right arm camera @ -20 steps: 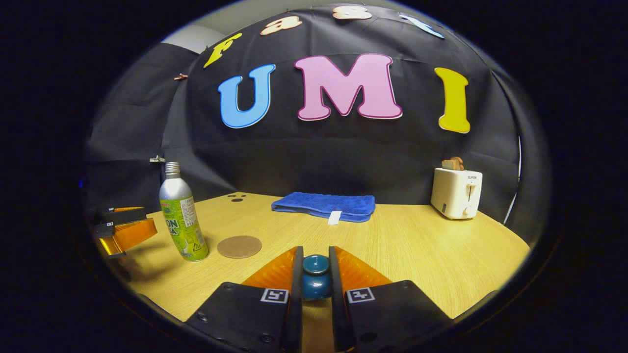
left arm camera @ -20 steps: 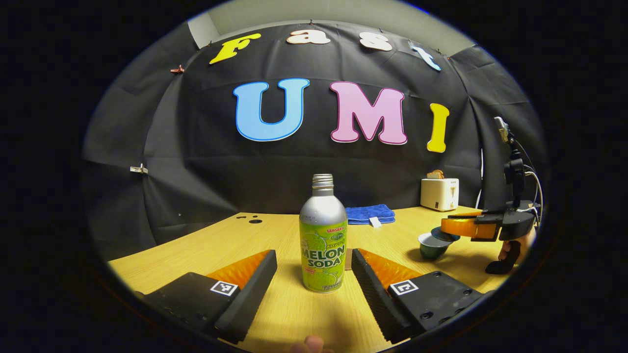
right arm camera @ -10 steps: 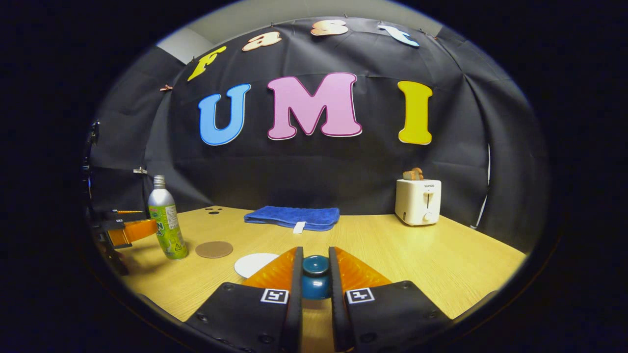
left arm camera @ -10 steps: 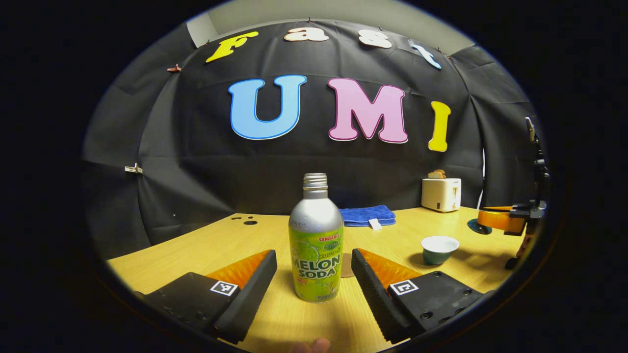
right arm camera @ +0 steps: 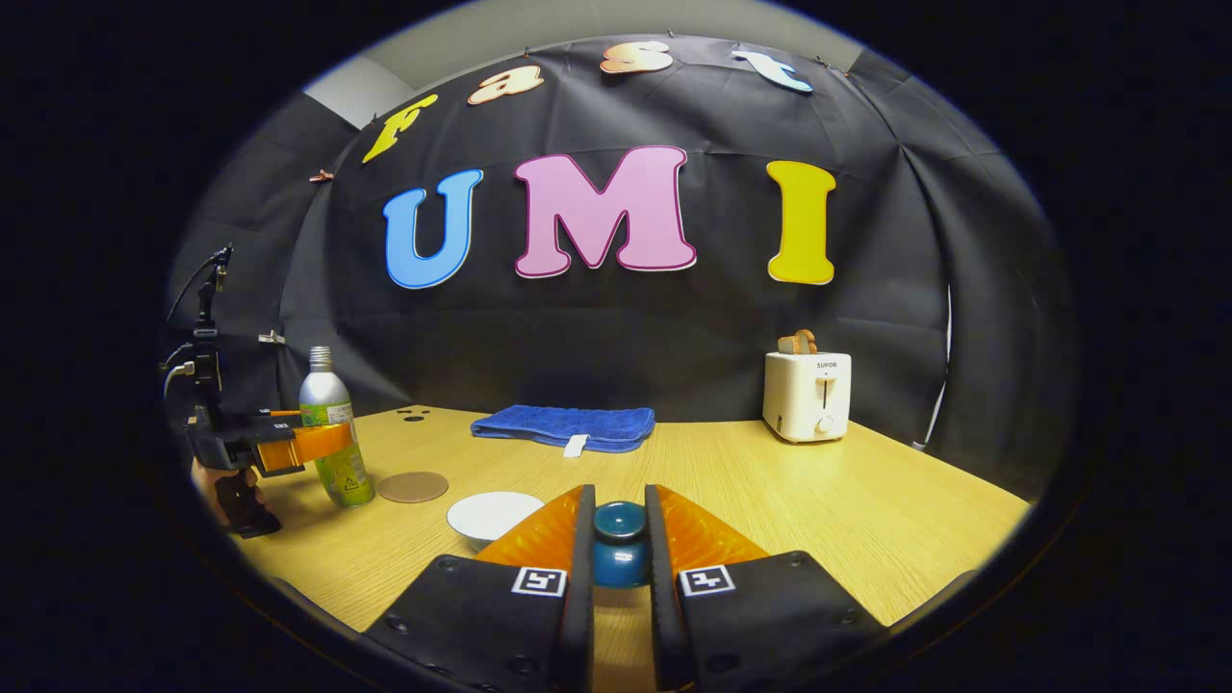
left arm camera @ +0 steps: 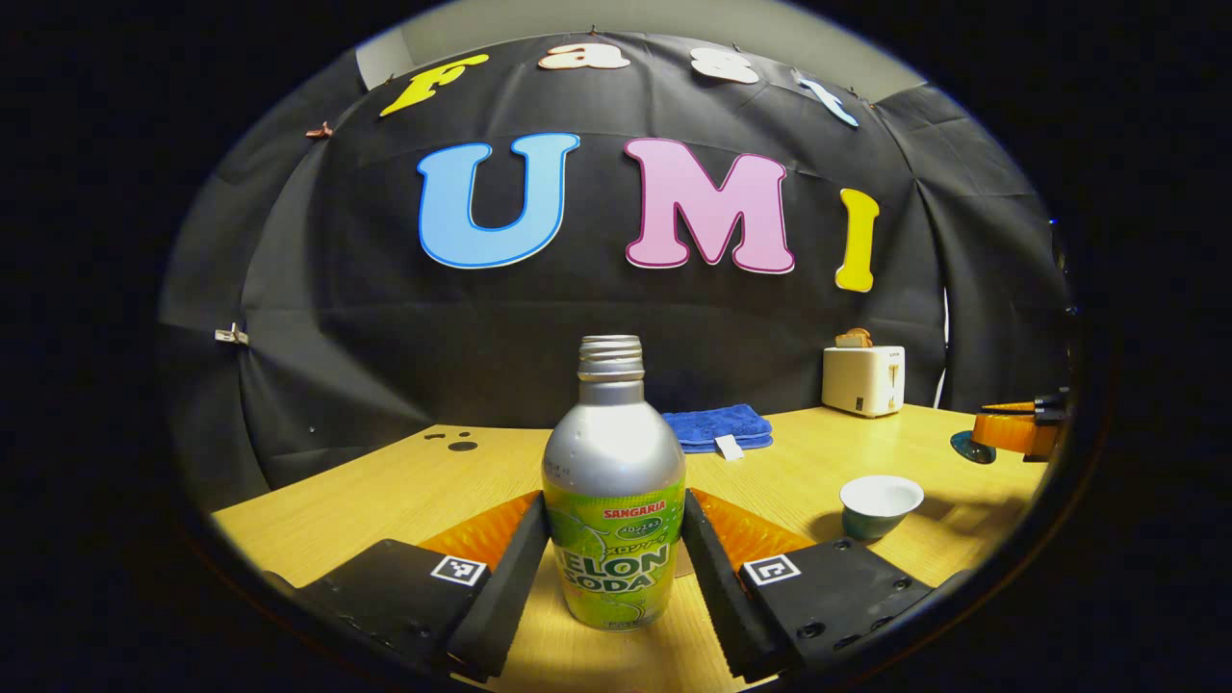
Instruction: Open the teacup lid with one hand, grasp the water bottle and pour water into the teacup with the other hand; after pouring, place the water bottle on the coaster and then close the teacup lid.
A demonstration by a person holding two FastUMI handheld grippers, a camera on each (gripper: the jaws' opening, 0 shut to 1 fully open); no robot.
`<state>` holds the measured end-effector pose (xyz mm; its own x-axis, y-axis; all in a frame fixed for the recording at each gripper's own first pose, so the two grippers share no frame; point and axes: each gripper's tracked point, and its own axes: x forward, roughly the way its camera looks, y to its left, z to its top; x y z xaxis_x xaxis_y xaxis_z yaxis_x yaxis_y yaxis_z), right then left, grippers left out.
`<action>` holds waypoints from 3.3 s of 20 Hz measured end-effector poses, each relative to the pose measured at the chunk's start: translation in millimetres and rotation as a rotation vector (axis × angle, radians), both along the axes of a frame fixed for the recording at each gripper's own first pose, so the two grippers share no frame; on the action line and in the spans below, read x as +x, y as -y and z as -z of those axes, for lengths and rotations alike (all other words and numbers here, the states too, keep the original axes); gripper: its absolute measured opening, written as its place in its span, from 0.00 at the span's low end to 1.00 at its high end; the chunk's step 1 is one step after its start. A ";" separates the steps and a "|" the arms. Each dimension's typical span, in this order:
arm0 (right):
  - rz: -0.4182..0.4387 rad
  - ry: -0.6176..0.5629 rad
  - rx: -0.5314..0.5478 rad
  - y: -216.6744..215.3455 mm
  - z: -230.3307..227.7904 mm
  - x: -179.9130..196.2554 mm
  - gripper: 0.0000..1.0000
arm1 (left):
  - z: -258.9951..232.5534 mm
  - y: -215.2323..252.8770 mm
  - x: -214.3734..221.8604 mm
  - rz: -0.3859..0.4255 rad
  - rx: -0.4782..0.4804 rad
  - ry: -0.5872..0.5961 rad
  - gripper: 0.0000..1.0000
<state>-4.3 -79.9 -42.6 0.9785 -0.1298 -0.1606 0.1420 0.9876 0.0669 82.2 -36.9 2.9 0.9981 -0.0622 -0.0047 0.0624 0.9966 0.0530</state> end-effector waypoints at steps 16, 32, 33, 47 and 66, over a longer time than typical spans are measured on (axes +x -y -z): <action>0.040 -0.003 -0.007 20.8 -0.5 -6.0 0.28 | -14.7 77.6 16.9 0.080 1.064 0.051 0.80; 0.051 -0.006 -0.008 23.6 0.2 -5.8 0.28 | -1.6 91.4 32.0 0.142 1.602 0.085 0.80; 0.051 -0.005 -0.008 23.7 0.0 -5.9 0.28 | -0.1 92.9 31.3 0.146 1.622 0.084 0.80; 0.062 -0.005 -0.011 25.9 0.3 -5.6 0.28 | -11.5 93.5 34.7 0.120 1.845 0.141 0.80; 0.057 -0.006 -0.010 24.7 -0.2 -5.7 0.28 | -46.9 100.9 42.9 0.087 2.105 0.243 0.81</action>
